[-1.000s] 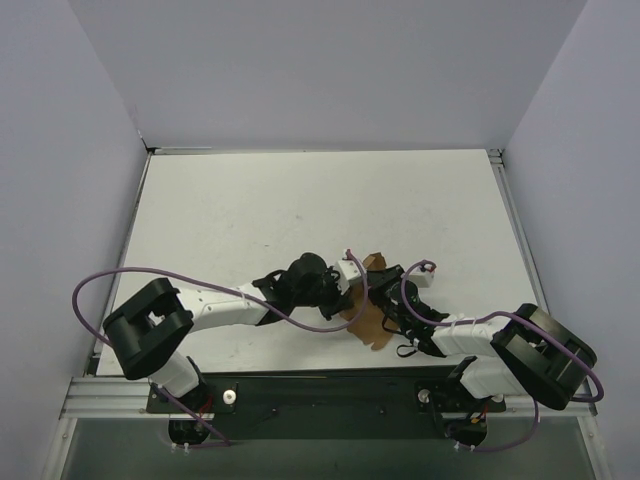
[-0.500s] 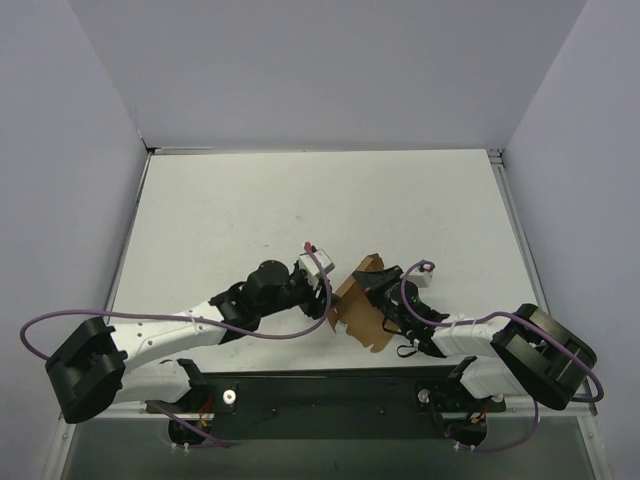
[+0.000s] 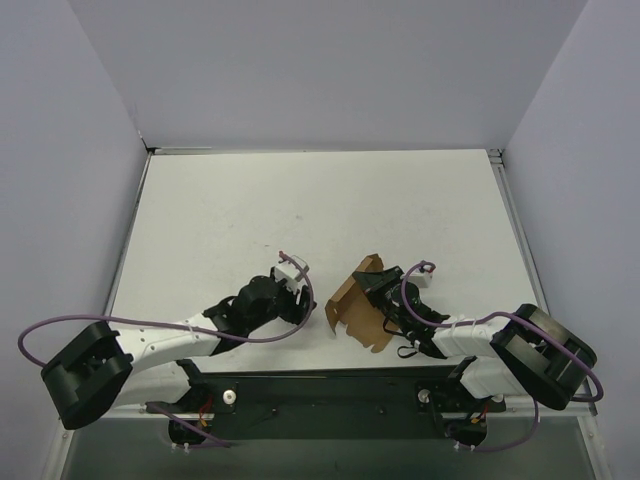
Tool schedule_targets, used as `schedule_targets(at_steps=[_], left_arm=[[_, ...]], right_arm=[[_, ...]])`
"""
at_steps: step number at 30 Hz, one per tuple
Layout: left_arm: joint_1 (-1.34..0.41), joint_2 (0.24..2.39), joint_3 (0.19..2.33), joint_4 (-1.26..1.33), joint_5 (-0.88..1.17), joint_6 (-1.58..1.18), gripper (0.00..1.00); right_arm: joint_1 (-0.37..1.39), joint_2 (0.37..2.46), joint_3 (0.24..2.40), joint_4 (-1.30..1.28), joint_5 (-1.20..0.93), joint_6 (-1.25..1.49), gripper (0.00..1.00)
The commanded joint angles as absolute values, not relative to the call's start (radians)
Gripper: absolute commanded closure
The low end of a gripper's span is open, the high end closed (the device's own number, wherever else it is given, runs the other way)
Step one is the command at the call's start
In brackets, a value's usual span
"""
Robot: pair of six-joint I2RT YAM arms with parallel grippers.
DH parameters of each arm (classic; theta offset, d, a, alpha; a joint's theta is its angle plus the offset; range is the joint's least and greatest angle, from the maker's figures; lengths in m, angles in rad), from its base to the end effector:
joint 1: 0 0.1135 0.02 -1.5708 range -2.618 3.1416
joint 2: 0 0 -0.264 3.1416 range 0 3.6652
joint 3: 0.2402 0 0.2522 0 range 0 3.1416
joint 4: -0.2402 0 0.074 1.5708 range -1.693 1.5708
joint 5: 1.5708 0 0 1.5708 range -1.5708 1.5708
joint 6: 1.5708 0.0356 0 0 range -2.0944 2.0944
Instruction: Fold the paper box
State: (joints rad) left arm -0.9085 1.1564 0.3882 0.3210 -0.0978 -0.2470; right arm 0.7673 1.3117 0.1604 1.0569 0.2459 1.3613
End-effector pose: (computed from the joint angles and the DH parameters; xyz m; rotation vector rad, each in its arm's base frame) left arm 0.1443 -0.1794 0.1808 0.6128 1.9813 -0.6277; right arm 0.1608 0.1430 0.1592 0.7420 1.7120 1.3640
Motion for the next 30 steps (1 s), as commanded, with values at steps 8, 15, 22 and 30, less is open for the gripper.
schedule_targets(at_steps=[8,15,22,30], left_arm=[[-0.946,1.348,0.426,0.549,-0.009,-0.284,0.38],[-0.956,1.423,0.456,0.624,0.078,-0.267,0.43],[-0.963,1.459,0.456,0.669,0.115,-0.262,0.43],[-0.979,1.48,0.443,0.718,0.137,-0.275,0.37]], right_arm=[[0.787,1.325,0.152,1.147,0.275,1.336,1.0],[0.796,1.325,0.146,1.157,0.279,1.338,1.0],[0.793,1.316,0.155,1.129,0.278,1.332,1.0],[0.796,1.292,0.152,1.1,0.282,1.322,1.0]])
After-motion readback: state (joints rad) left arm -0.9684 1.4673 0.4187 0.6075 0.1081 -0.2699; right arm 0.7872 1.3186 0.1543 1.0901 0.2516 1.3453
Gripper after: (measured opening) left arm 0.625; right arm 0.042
